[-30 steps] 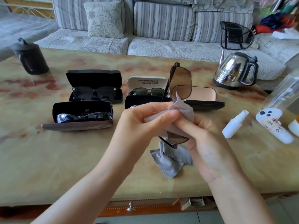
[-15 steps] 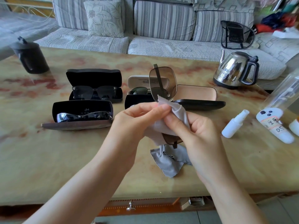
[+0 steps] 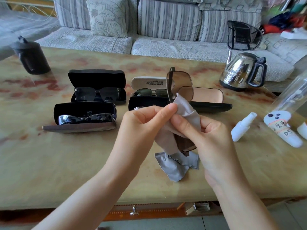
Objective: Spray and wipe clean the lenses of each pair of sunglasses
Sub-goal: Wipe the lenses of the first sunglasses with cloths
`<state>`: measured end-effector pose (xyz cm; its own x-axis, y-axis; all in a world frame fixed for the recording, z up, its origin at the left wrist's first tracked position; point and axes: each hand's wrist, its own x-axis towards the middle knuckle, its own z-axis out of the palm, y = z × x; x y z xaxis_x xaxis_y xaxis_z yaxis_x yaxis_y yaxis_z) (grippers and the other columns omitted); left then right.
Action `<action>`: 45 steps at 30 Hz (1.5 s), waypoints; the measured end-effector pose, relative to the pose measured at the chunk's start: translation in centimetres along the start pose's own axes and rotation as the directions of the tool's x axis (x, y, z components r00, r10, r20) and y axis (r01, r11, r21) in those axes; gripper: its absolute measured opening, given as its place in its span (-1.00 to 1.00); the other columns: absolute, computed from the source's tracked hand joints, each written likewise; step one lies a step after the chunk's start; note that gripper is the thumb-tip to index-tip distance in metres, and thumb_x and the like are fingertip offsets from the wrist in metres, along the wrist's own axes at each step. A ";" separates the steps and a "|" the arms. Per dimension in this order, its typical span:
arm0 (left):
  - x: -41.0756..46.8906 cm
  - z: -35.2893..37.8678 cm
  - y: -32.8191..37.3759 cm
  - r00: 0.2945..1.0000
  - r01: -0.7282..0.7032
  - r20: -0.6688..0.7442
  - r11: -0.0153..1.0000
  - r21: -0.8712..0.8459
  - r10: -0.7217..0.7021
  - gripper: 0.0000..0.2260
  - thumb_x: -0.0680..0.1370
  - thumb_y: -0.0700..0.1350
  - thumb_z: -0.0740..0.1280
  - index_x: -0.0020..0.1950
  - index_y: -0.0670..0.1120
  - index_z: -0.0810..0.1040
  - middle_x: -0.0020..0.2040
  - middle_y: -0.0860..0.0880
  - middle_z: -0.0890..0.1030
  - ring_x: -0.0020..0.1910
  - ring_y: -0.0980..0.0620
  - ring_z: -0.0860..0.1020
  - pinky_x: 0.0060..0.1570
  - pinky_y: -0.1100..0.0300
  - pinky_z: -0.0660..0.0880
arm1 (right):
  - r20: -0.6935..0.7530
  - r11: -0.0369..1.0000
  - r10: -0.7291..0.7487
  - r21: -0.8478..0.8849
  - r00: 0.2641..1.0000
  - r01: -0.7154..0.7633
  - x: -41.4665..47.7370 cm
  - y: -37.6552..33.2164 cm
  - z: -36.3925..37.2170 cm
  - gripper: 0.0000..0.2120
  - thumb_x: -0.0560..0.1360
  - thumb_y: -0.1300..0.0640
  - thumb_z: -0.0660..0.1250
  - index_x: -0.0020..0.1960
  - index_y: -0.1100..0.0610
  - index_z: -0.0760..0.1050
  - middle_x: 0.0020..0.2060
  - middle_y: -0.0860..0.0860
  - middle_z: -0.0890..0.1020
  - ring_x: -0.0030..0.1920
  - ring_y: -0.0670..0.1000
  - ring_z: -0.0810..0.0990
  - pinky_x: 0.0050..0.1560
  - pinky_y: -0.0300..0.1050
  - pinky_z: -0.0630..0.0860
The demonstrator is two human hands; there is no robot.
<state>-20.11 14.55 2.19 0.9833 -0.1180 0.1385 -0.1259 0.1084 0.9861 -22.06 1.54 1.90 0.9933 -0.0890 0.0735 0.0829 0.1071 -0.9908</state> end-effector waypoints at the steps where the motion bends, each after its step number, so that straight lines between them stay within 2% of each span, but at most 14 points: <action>1: 0.0 0.0 -0.1 1.000 -0.006 0.008 1.000 0.007 0.006 -0.70 0.51 -0.03 0.34 -0.29 -0.21 0.63 -0.36 -0.05 0.66 -0.34 0.11 0.57 -0.28 0.36 0.47 | -0.005 1.000 -0.006 -0.015 1.000 0.006 0.0 0.1 0.0 -0.82 0.30 0.00 0.44 -0.23 0.10 0.72 -0.26 0.05 0.73 -0.18 -0.02 0.73 -0.25 -0.29 0.56; 6: 0.1 -0.2 0.0 0.999 0.016 0.038 1.000 -0.008 -0.015 -0.73 0.56 -0.06 0.30 -0.16 -0.20 0.68 -0.24 -0.18 0.70 -0.25 0.00 0.64 -0.17 0.27 0.51 | -0.057 0.995 -0.033 -0.100 0.998 0.028 0.2 0.4 0.1 -0.68 0.41 -0.10 0.33 -0.17 0.14 0.70 -0.21 0.10 0.73 -0.08 0.01 0.71 -0.04 -0.15 0.60; 10: 0.2 -0.5 0.0 0.999 0.044 0.030 0.999 0.007 -0.044 -0.81 0.54 -0.06 0.34 -0.10 -0.13 0.70 -0.21 -0.13 0.71 -0.20 -0.03 0.65 -0.14 0.21 0.53 | 0.041 0.999 -0.017 -0.050 0.999 0.019 0.2 -0.2 0.1 -0.71 0.50 -0.04 0.25 -0.04 0.08 0.68 -0.11 -0.03 0.74 0.02 -0.12 0.68 0.00 -0.34 0.54; 12: 0.2 -0.4 -0.1 0.999 0.041 0.029 0.999 0.011 -0.041 -0.84 0.52 -0.08 0.36 -0.06 -0.11 0.70 -0.18 -0.10 0.72 -0.16 -0.11 0.68 -0.06 0.12 0.58 | 0.083 1.000 0.004 -0.024 0.997 -0.002 0.3 -0.3 0.0 -0.72 0.50 0.00 0.25 0.00 0.10 0.67 -0.09 -0.02 0.74 0.04 -0.12 0.68 0.05 -0.32 0.54; 16: 0.1 -0.3 -0.2 0.997 0.052 0.053 0.998 -0.024 -0.051 -0.78 0.42 0.01 0.37 -0.09 -0.08 0.71 -0.16 -0.10 0.72 -0.18 0.01 0.65 -0.11 0.19 0.55 | 0.100 0.996 0.079 0.030 0.992 -0.082 0.2 -0.2 -0.3 -0.77 0.36 0.06 0.38 -0.10 0.19 0.68 -0.16 0.13 0.73 -0.10 0.03 0.71 -0.12 -0.21 0.61; 20: 0.1 -0.3 -0.3 0.988 0.108 0.122 0.991 -0.073 -0.098 -0.70 0.37 0.06 0.36 -0.05 -0.09 0.71 -0.14 -0.09 0.71 -0.15 0.04 0.64 -0.10 0.20 0.54 | 0.093 0.990 0.118 0.070 0.989 -0.125 0.1 -0.4 -0.6 -0.80 0.26 0.11 0.43 -0.19 0.22 0.68 -0.27 0.14 0.72 -0.26 0.00 0.70 -0.30 -0.26 0.56; 24: 0.3 -0.6 -0.4 0.976 0.162 0.166 0.980 -0.115 -0.142 -0.68 0.29 0.10 0.36 -0.10 -0.06 0.71 -0.16 -0.07 0.70 -0.17 0.05 0.63 -0.11 0.21 0.54 | 0.114 0.992 0.117 0.025 0.987 -0.120 -0.1 -0.4 -0.6 -0.82 0.22 0.06 0.46 -0.27 0.17 0.69 -0.31 0.11 0.71 -0.29 -0.01 0.69 -0.32 -0.27 0.54; 29: 0.4 -0.6 -0.2 0.987 0.095 0.143 0.983 -0.157 -0.073 -0.78 0.36 0.03 0.33 -0.18 -0.07 0.67 -0.20 -0.01 0.68 -0.17 0.10 0.60 -0.09 0.25 0.52 | 0.140 0.995 0.079 -0.064 0.987 -0.070 -0.2 -0.6 -0.6 -0.77 0.18 -0.03 0.47 -0.33 0.13 0.68 -0.37 0.05 0.69 -0.34 -0.06 0.65 -0.34 -0.28 0.52; 31: 0.6 -0.9 -0.2 0.992 0.081 0.104 0.982 -0.169 -0.064 -0.81 0.36 0.03 0.34 -0.23 -0.04 0.68 -0.22 -0.01 0.66 -0.16 0.07 0.58 -0.04 0.20 0.49 | 0.190 0.989 0.090 -0.134 0.978 -0.065 -0.1 -0.6 -0.8 -0.75 0.19 -0.05 0.49 -0.32 0.13 0.68 -0.34 0.09 0.70 -0.31 -0.03 0.65 -0.31 -0.26 0.52; 34: 0.7 -1.1 -0.3 0.995 0.080 0.074 0.982 -0.173 -0.068 -0.82 0.35 0.03 0.36 -0.26 -0.04 0.67 -0.23 -0.01 0.64 -0.14 0.05 0.53 0.01 0.15 0.44 | 0.237 0.974 0.133 -0.210 0.962 -0.083 0.1 -0.5 -1.4 -0.65 0.25 0.00 0.59 -0.23 0.28 0.63 -0.26 0.21 0.70 -0.27 0.06 0.64 -0.27 -0.20 0.51; 36: 0.7 -1.1 -0.3 0.996 0.073 0.069 0.981 -0.179 -0.061 -0.82 0.35 0.03 0.37 -0.25 -0.05 0.68 -0.22 0.01 0.64 -0.13 0.06 0.53 0.04 0.16 0.44 | 0.261 0.969 0.168 -0.222 0.951 -0.110 0.2 -0.5 -1.8 -0.64 0.26 0.03 0.55 -0.20 0.33 0.59 -0.26 0.25 0.69 -0.26 0.11 0.61 -0.26 -0.07 0.48; 40: 1.0 -1.0 -0.3 0.999 0.044 0.016 0.985 -0.168 -0.042 -0.82 0.34 0.05 0.38 -0.23 -0.01 0.71 -0.16 0.06 0.68 -0.06 0.10 0.59 0.15 0.17 0.47 | 0.295 0.970 0.202 -0.191 0.934 -0.150 0.2 -0.5 -2.0 -0.52 0.19 0.02 0.61 -0.17 0.39 0.55 -0.16 0.47 0.59 -0.20 0.24 0.56 -0.15 0.15 0.40; 42: 0.9 -0.8 -0.3 0.997 0.068 0.035 0.982 -0.177 -0.063 -0.81 0.35 0.04 0.37 -0.22 -0.04 0.69 -0.18 0.03 0.68 -0.12 0.09 0.58 0.04 0.21 0.48 | 0.257 0.973 0.198 -0.171 0.946 -0.157 0.3 -0.5 -1.7 -0.64 0.15 0.12 0.62 -0.19 0.32 0.63 -0.19 0.35 0.67 -0.20 0.20 0.64 -0.13 0.07 0.51; 45: 0.7 -0.4 -0.6 0.995 0.087 0.049 0.989 -0.121 -0.082 -0.82 0.47 -0.03 0.34 -0.21 -0.09 0.65 -0.23 -0.04 0.64 -0.18 0.08 0.54 -0.11 0.24 0.47 | 0.141 0.983 0.175 -0.086 0.974 -0.164 0.5 -0.4 -1.0 -0.68 0.07 0.08 0.54 -0.24 0.22 0.68 -0.26 0.16 0.72 -0.28 0.04 0.69 -0.23 -0.16 0.61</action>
<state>-19.28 14.76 1.70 0.9827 -0.1745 0.0619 -0.0231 0.2162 0.9761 -21.71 0.48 2.20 0.9937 0.0713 -0.0861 -0.0888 0.0352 -0.9954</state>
